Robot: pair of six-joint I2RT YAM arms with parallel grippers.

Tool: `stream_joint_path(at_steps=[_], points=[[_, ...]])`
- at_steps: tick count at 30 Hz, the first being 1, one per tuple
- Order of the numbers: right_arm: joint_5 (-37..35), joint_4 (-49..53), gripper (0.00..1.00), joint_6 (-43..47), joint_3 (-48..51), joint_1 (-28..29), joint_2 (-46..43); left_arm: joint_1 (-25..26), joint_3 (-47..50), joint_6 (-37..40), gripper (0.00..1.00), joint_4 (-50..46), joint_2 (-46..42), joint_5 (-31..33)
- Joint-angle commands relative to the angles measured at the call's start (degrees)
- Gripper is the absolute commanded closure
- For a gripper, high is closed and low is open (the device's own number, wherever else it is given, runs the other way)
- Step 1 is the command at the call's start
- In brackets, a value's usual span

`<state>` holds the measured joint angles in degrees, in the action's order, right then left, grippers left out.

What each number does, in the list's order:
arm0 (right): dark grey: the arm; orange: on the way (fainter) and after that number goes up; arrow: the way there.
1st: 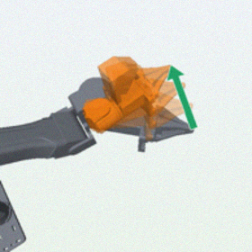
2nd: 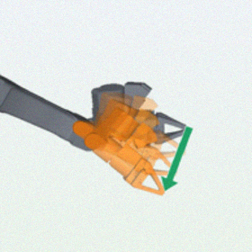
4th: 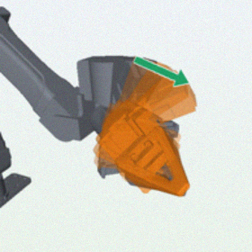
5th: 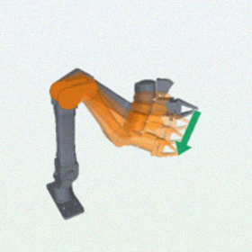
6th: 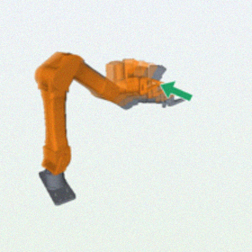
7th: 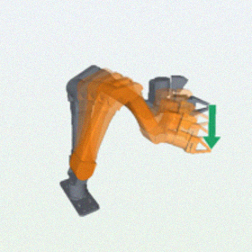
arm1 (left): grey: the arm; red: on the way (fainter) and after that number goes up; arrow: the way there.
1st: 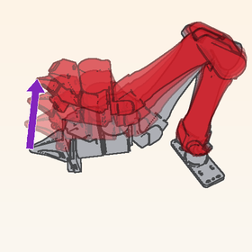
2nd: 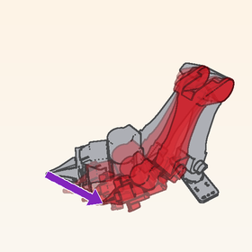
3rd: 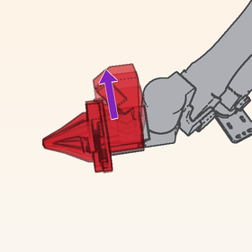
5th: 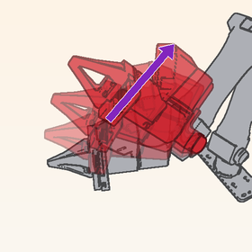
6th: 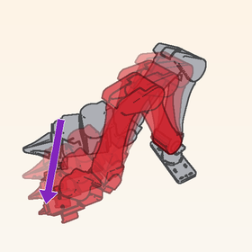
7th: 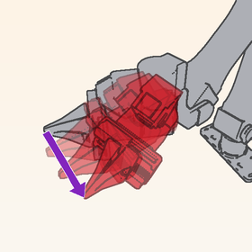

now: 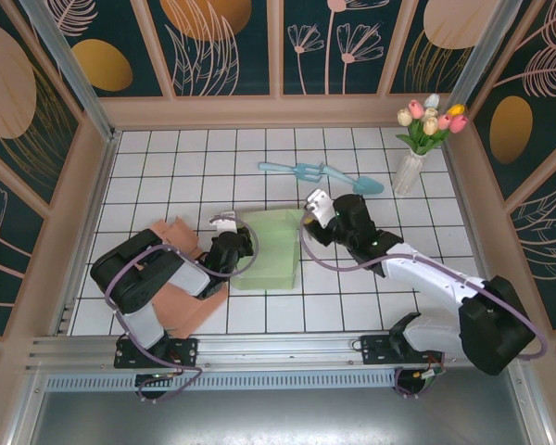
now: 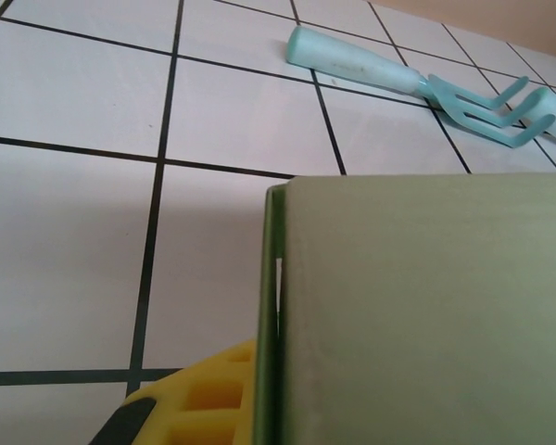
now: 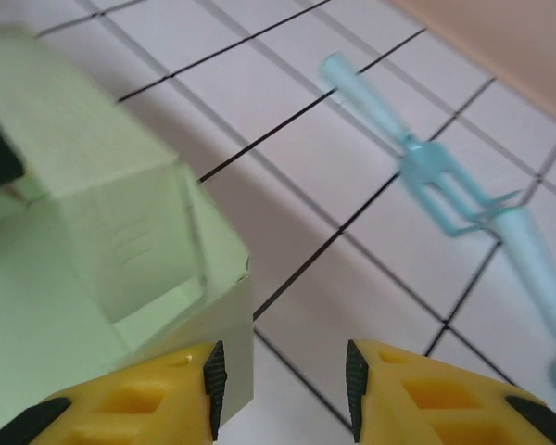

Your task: Fold the paper box

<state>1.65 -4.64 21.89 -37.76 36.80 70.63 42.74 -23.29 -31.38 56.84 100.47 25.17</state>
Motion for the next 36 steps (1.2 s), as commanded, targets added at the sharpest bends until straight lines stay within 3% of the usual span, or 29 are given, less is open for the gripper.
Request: stream_joint_path(at_steps=[1, 10, 23, 30, 36], points=[[8.81, -3.26, 0.59, 5.64, 1.82, -1.52, 0.93, -0.46, 0.89, 2.52, 1.00, 4.65, 0.79, -2.05], [13.90, -6.83, 0.59, 7.30, 5.14, -2.76, -0.11, -0.39, 1.05, 3.21, 1.00, 6.68, 1.57, -4.28], [14.05, -11.28, 0.60, 3.32, 4.03, -2.75, 5.19, -0.44, 1.05, 3.08, 1.00, 6.22, 1.31, -5.56], [9.42, -15.24, 0.68, 0.29, 4.08, -2.66, 6.19, -0.39, 0.95, 3.25, 1.00, 5.76, 1.09, -5.85], [12.88, -16.96, 0.69, 0.98, 4.69, -0.69, 6.68, -0.38, -0.64, 1.41, 1.00, 2.56, 1.31, -3.16]])
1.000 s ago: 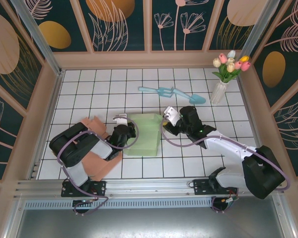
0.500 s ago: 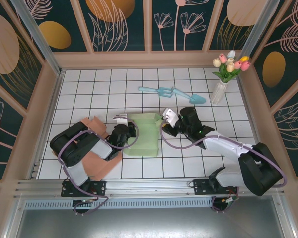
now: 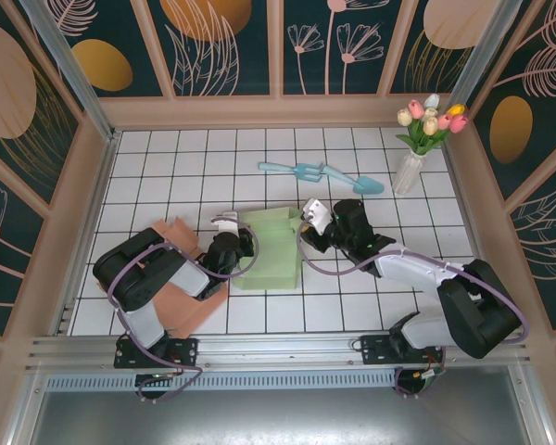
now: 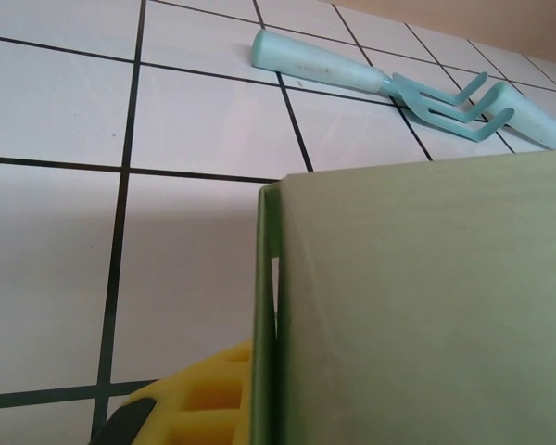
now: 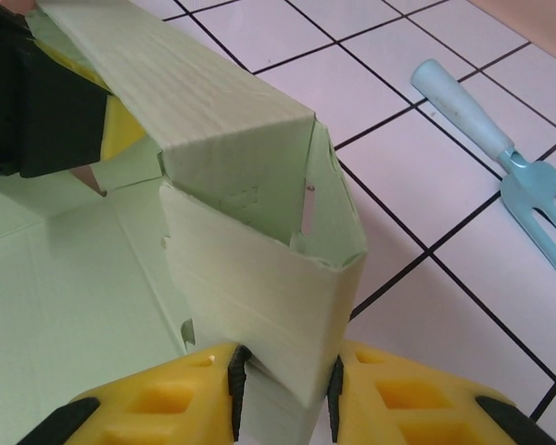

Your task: Fold the paper box

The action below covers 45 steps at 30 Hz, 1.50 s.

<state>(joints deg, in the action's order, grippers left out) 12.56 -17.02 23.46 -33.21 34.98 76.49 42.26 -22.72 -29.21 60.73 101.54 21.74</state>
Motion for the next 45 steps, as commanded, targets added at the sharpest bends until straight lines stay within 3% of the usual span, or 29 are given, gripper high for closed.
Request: stream_joint_path(at_steps=[1, 10, 18, 26, 31, 37, 40, 45], points=[[2.18, -4.93, 0.69, -0.61, 0.22, 1.63, 1.06, 0.10, -1.71, -1.24, 1.00, -2.45, 0.31, 0.94], [-3.09, -9.16, 0.69, -4.40, -1.24, 7.29, 4.91, 0.10, -4.14, -3.47, 1.00, -6.44, 0.24, 1.84], [-18.47, -18.11, 0.66, -11.62, -0.98, 10.43, 8.16, 0.05, -4.78, -5.22, 1.00, -7.29, 0.49, 0.18], [-26.25, -26.73, 0.67, -13.76, -0.76, 11.81, 13.01, 0.02, -5.22, -7.35, 1.00, -9.30, -0.75, -2.16], [-33.54, -29.97, 0.75, -10.77, -2.02, 12.98, 15.60, 0.15, -7.71, -11.90, 1.00, -16.30, -2.10, -2.65], [-48.13, -32.87, 0.94, -9.29, -3.44, 14.41, 18.80, 0.43, -8.86, -19.23, 1.00, -21.00, -4.62, -2.52], [-57.01, -30.80, 0.94, -10.02, -5.39, 14.59, 20.38, 1.92, -11.40, -23.48, 1.00, -27.80, -5.94, 0.84], [-61.84, -29.91, 0.94, -7.34, -6.31, 14.50, 22.06, 4.09, -15.76, -26.55, 1.00, -37.87, -7.02, 6.58]])
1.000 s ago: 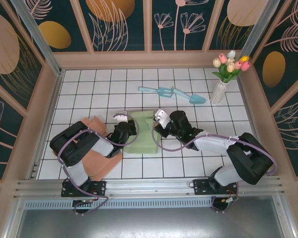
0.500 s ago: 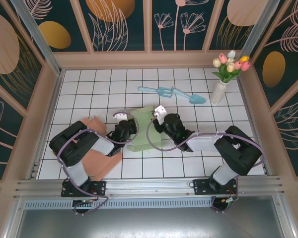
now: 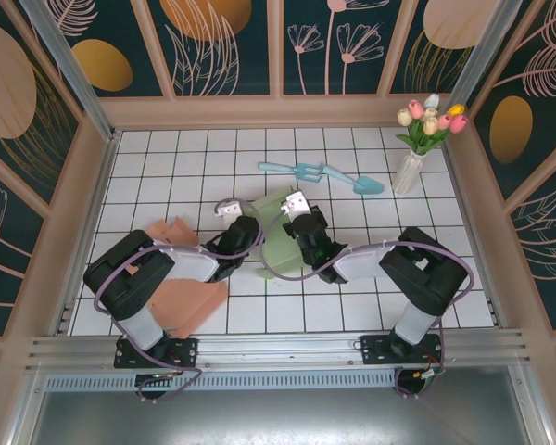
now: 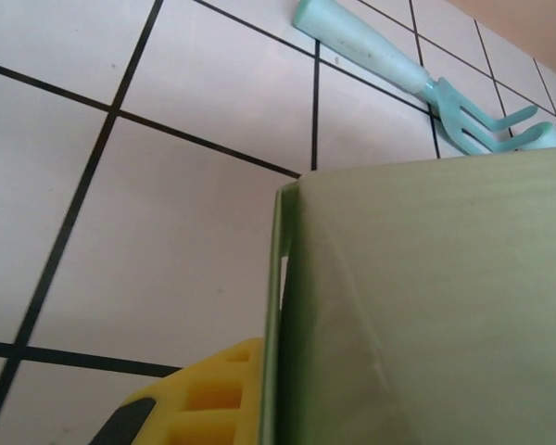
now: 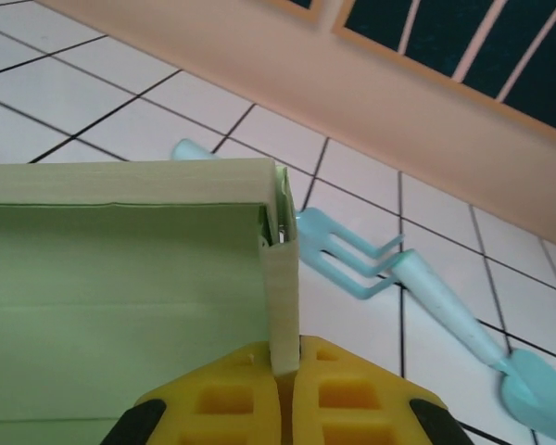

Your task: Fold the paper box

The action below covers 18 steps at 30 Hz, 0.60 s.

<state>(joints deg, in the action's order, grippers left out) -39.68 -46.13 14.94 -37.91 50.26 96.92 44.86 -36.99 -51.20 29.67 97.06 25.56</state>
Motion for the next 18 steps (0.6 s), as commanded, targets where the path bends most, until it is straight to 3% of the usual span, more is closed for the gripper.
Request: stream_joint_path(at_steps=[1, 5, 11, 15, 18], points=[[-10.26, -0.15, 0.94, 1.76, -1.96, -0.78, 1.82, 1.72, -1.13, -4.84, 1.00, -6.41, -3.12, 3.50], [-8.79, -0.49, 0.93, 3.38, -1.54, -0.71, 1.24, 2.11, 0.38, -4.99, 1.00, -4.72, -5.15, 4.02], [8.60, -1.64, 0.84, -0.58, 2.11, -0.88, -4.26, 2.19, 0.67, -2.75, 1.00, -2.80, -5.74, 2.90], [13.64, 2.80, 0.78, -4.72, 2.21, -1.00, -8.09, 2.22, 1.36, -0.64, 1.00, -0.63, -5.09, 2.38], [15.37, 4.93, 0.68, -7.39, 3.88, -1.11, -12.11, 2.17, 1.29, 0.44, 1.00, -0.59, -4.77, 3.50]])
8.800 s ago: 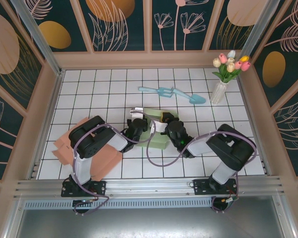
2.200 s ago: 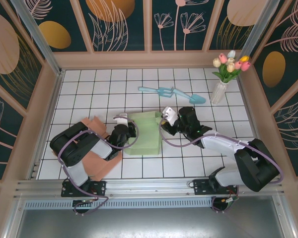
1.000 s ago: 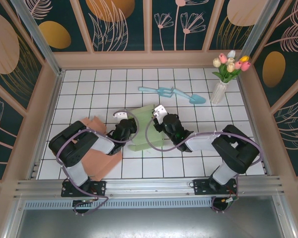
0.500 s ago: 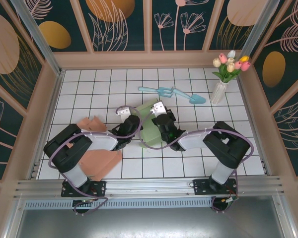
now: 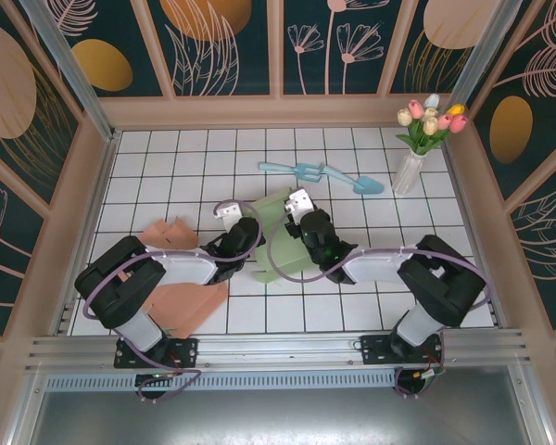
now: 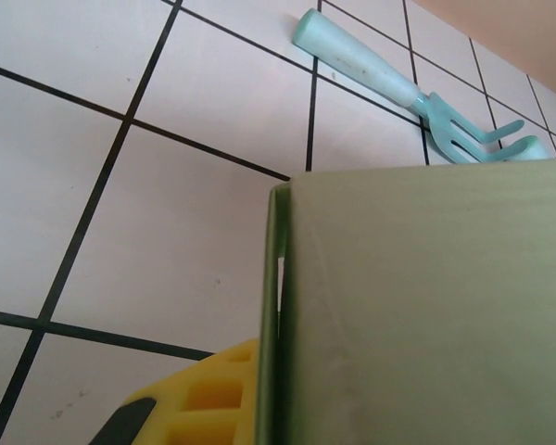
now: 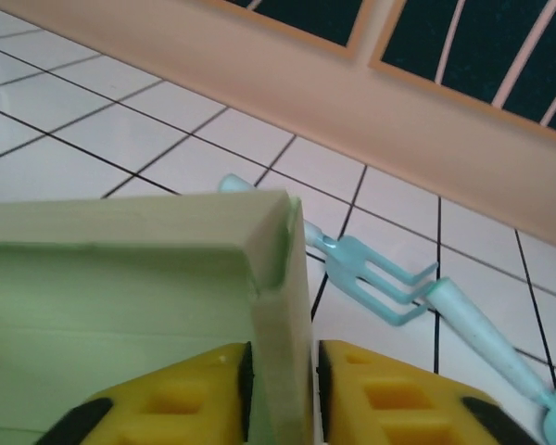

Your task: Fold the paper box

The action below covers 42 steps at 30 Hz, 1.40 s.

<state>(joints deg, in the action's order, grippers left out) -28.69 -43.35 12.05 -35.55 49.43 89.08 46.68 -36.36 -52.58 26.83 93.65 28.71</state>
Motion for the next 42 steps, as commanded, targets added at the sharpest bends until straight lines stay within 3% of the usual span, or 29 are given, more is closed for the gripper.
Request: stream_joint_path(at_steps=[1, 11, 16, 22, 27, 31, 36, 42], points=[[5.02, 2.57, 0.66, -5.37, 2.46, -0.39, -6.03, 0.41, 0.76, 2.18, 1.00, 2.40, -1.32, 1.02], [12.03, 13.26, 0.59, -14.12, 7.03, -2.87, -23.84, 0.37, 2.22, 10.67, 1.00, 7.86, -0.31, 1.86], [14.82, 21.24, 0.58, -21.25, 5.84, -8.35, -30.19, 0.37, 5.77, 18.41, 1.00, 17.16, -0.81, -3.42], [17.99, 26.83, 0.58, -24.54, 4.98, -10.75, -33.83, 0.38, 7.23, 25.38, 1.00, 19.60, -1.66, -5.69], [22.17, 30.32, 0.57, -29.15, 6.33, -10.76, -40.69, 0.42, -2.23, 29.52, 1.00, -1.60, -0.20, 0.84], [26.85, 35.19, 0.57, -31.01, 7.49, -10.76, -50.02, 0.39, -7.06, 30.96, 1.00, -11.59, -0.16, -3.24], [24.04, 39.33, 0.33, -33.82, 13.18, -10.86, -66.10, 0.39, -11.25, 31.80, 1.00, -20.76, -0.77, -10.49], [22.08, 44.47, 0.30, -35.00, 18.70, -10.85, -82.50, 0.82, -23.84, 33.00, 1.00, -41.58, 3.32, -7.21]])
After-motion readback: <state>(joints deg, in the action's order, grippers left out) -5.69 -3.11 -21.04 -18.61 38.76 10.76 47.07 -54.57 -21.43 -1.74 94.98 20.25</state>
